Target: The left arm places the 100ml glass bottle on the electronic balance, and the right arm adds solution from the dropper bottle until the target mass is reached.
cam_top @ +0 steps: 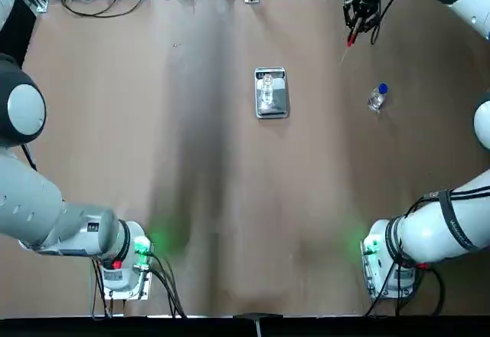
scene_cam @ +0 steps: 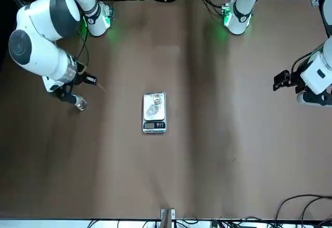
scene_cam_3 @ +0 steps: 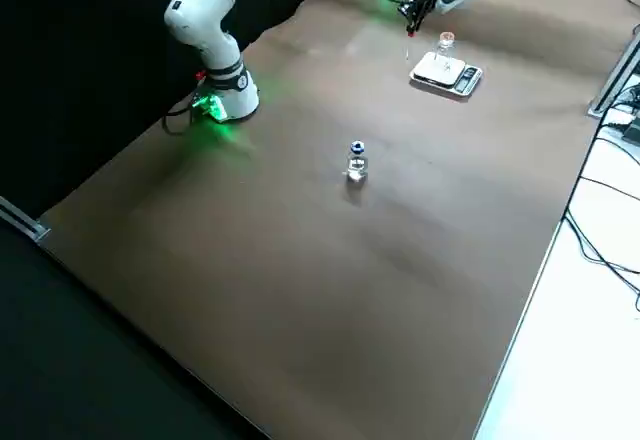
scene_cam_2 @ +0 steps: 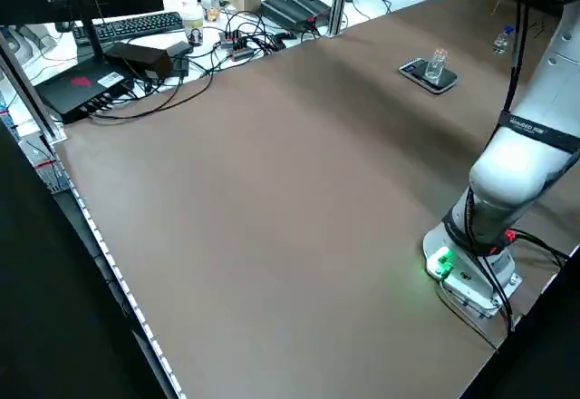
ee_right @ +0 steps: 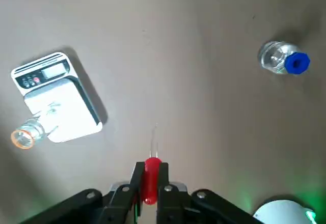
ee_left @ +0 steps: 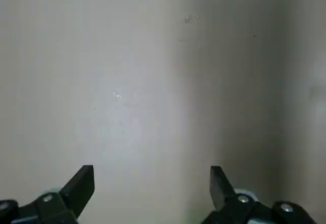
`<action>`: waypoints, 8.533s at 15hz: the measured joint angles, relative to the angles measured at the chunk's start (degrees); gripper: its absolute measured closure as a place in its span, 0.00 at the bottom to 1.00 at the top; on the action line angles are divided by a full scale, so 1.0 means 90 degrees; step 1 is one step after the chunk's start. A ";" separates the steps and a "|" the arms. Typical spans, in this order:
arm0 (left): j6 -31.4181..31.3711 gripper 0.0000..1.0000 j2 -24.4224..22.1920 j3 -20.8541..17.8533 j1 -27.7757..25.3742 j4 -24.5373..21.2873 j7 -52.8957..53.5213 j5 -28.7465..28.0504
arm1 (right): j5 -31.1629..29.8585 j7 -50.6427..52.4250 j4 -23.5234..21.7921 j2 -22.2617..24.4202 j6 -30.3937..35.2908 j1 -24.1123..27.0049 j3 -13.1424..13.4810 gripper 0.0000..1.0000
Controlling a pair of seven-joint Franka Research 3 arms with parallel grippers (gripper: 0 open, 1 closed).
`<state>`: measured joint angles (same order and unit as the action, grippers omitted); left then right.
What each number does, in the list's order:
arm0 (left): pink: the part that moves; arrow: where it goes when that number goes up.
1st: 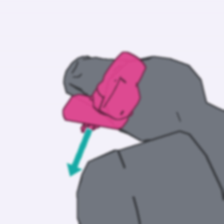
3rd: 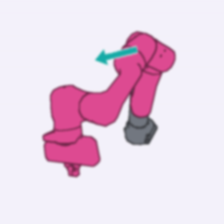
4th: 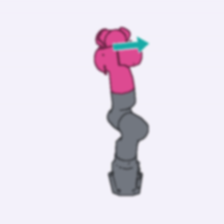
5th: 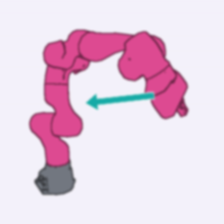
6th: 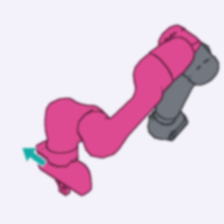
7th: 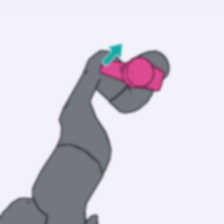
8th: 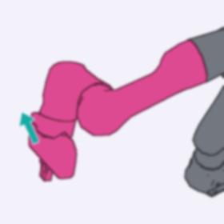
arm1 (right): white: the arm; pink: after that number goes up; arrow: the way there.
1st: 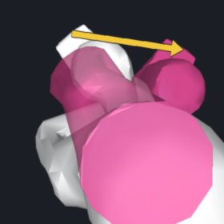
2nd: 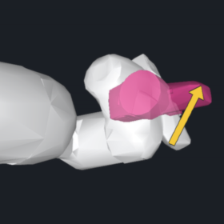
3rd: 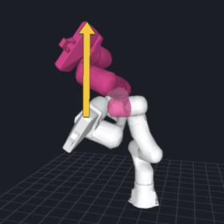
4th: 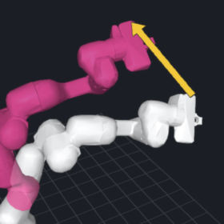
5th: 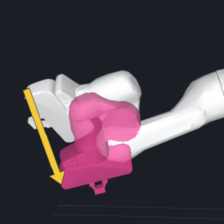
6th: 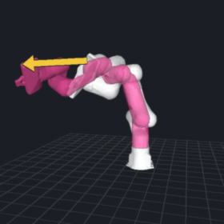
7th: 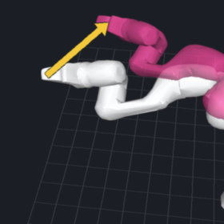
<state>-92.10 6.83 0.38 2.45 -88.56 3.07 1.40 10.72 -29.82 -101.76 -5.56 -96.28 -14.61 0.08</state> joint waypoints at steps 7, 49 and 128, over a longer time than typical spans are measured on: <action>0.0000 0.00 0.0001 0.0011 0.0004 -0.0003 -0.0001 0.0000 | 0.0255 -0.0450 0.0214 -0.0001 -0.0014 -0.0336 -0.0002 0.86; 0.0000 0.00 0.0004 0.0028 0.0073 -0.0007 -0.0235 0.0000 | 0.0427 -0.3221 0.0855 -0.1368 -0.2251 -0.2403 -0.0010 0.86; -0.0001 0.00 0.0073 0.0028 0.0070 -0.0011 -0.0240 0.0000 | 0.0383 -0.3278 0.1253 -0.1527 -0.1778 -0.2240 0.0167 0.95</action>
<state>-92.10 7.49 0.64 3.08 -88.66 0.92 1.41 14.17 -59.32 -90.48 -19.30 -112.28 -34.77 1.59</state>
